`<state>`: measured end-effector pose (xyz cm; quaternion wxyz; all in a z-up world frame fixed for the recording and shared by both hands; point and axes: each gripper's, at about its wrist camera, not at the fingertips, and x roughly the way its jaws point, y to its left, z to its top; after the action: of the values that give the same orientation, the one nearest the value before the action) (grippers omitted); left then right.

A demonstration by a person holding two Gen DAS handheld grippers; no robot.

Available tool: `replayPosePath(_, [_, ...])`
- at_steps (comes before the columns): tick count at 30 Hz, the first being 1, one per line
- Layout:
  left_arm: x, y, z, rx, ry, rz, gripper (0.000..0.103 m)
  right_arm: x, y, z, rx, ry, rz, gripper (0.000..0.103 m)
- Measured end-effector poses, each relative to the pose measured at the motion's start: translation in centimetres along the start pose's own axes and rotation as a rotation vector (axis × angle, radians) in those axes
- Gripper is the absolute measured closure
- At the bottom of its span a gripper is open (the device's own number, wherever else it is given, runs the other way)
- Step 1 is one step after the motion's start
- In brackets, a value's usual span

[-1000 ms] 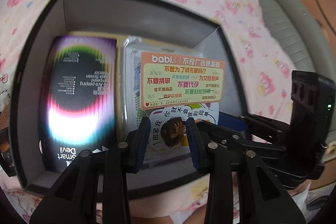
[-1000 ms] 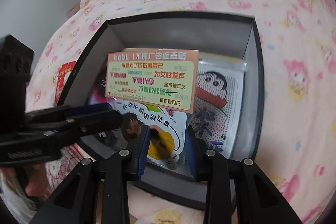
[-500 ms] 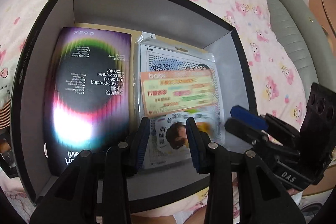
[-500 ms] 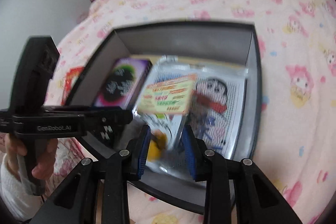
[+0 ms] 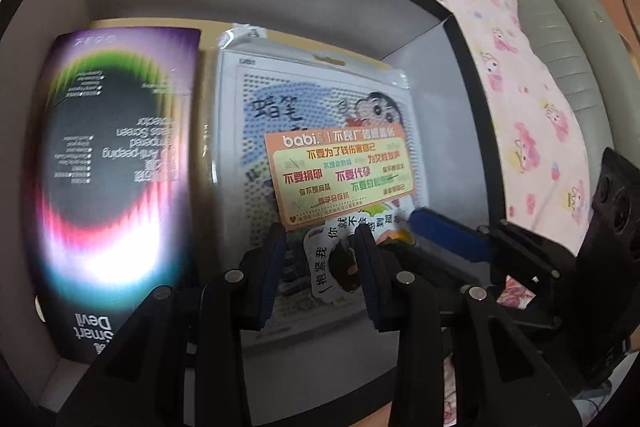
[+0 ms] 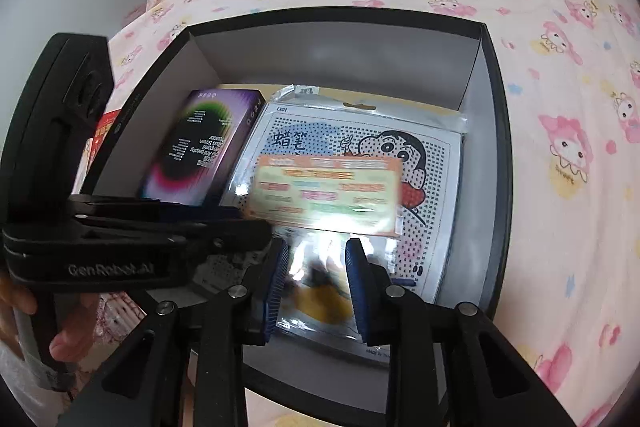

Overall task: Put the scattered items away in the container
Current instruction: 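Lower the stickers onto the bead-art kit and open the left gripper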

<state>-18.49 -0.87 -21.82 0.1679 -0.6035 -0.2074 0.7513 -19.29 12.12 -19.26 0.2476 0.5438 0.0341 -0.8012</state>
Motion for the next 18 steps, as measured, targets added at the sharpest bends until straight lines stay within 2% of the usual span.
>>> replayPosePath(4, [-1.7,1.0,-0.2,-0.052,-0.062,-0.020,0.068,-0.3,-0.4,0.0,0.013,-0.002,0.042,0.078])
replayPosePath(6, [-1.7,1.5,0.0,-0.067,-0.057,0.003,0.068,0.5,-1.0,0.8,0.053,0.018,0.077,0.078])
replayPosePath(8, [-1.2,1.8,0.1,-0.081,-0.040,0.020,0.071,2.0,-1.4,1.7,0.098,0.076,0.109,0.078])
replayPosePath(13, [-0.3,1.3,0.3,-0.068,-0.017,-0.018,0.071,2.6,-0.4,0.9,0.050,0.095,0.044,0.078])
replayPosePath(15, [0.2,0.8,0.4,-0.057,-0.004,-0.055,0.071,2.4,-0.2,0.5,0.048,0.101,0.048,0.079])
replayPosePath(17, [1.2,0.5,0.5,-0.042,0.049,-0.149,0.071,1.9,-0.2,0.0,0.053,0.103,0.058,0.079])
replayPosePath(18, [1.3,0.5,0.6,-0.049,0.054,-0.162,0.070,1.7,-0.3,-0.1,0.062,0.099,0.069,0.079])
